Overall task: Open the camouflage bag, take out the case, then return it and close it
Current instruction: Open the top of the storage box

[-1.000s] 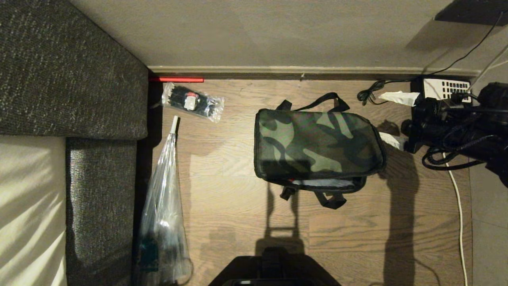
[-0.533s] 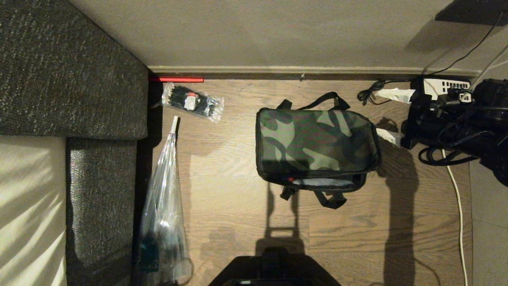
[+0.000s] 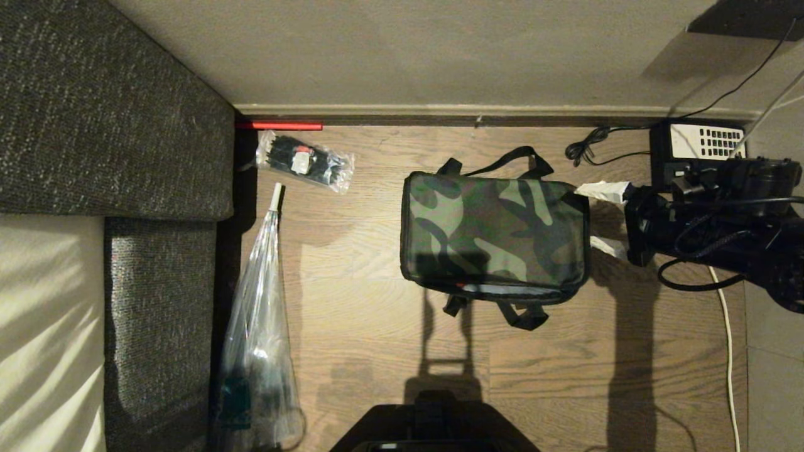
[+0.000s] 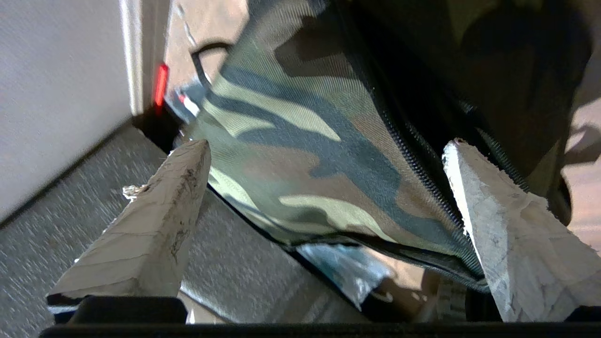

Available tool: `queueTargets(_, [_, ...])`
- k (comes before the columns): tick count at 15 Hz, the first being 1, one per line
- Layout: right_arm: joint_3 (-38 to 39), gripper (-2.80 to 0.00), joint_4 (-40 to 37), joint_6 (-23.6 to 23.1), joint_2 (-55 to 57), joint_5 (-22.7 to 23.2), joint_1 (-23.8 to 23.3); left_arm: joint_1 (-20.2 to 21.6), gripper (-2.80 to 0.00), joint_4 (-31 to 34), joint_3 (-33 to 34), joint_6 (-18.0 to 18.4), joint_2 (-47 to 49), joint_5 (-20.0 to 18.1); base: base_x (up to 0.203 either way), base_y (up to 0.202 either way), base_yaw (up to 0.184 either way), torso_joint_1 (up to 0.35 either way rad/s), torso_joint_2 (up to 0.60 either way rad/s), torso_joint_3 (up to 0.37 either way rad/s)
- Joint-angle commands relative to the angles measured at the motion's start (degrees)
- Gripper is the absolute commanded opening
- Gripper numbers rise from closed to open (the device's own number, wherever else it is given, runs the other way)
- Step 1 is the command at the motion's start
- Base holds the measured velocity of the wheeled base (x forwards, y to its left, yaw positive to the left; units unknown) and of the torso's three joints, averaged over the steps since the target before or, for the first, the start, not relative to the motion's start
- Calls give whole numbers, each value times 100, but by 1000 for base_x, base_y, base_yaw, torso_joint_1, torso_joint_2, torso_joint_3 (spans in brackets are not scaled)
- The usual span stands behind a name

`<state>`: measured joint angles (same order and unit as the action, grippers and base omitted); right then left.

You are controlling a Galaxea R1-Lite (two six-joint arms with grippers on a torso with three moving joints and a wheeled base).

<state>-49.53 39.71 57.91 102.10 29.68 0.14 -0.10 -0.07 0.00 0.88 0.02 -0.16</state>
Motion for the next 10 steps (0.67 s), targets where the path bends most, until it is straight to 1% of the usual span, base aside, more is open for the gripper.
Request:
queueTargets(1, [75,0,10,38,141,29,109,1,-280,-1,0,0,-2,-2,0,0,0,0,0,0])
queueTargets(5, [111,0,98,-29,318,160,214,1,-280,-1,0,0,-2,-2,0,0,0,0,0,0])
queueTargets(7, [111,0,106,-288,450,473,249,1,-280,-1,0,0,-2,-2,0,0,0,0,0,0])
queueTargets(10, [101,0,116,-272,584,855,295,1,-280,-1,0,0,-2,-2,0,0,0,0,0,0])
